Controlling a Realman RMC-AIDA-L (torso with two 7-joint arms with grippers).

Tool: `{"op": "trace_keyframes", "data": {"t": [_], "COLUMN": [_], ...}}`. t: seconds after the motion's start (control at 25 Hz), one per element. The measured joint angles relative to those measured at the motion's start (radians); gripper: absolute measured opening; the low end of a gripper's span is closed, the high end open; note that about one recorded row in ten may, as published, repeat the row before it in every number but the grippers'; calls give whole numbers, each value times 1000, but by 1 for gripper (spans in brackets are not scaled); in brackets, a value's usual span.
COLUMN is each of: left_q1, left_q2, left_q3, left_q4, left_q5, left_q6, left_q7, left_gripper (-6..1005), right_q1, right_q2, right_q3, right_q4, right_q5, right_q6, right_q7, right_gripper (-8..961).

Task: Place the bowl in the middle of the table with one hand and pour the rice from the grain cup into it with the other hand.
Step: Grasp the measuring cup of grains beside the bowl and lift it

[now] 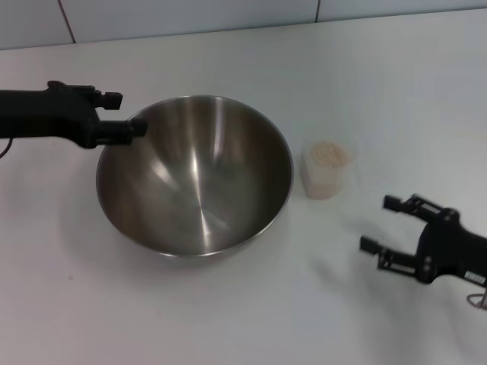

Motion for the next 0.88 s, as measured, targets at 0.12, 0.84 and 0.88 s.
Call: {"op": "trace_keyframes", "data": {"t": [0.12, 0.84, 0.88], "left_q1": [113, 380, 380], "left_q2": [-1, -5, -5], "left_q3": [1, 93, 93], "left_q4": [79, 101, 101], "left_q5": [-106, -304, -304], "left_q6": [129, 164, 164], "left_q7": [110, 317, 317], "left_gripper": [601, 829, 829], "right_q1": [-12, 138, 142], "right_q2": [0, -1, -2], "right_q3": [141, 315, 315], "right_q4": [31, 137, 142], "right_q5": [1, -8, -9], "right_q6": [45, 303, 307], "right_q7": [-45, -94, -94], "right_gripper": [833, 833, 834]}}
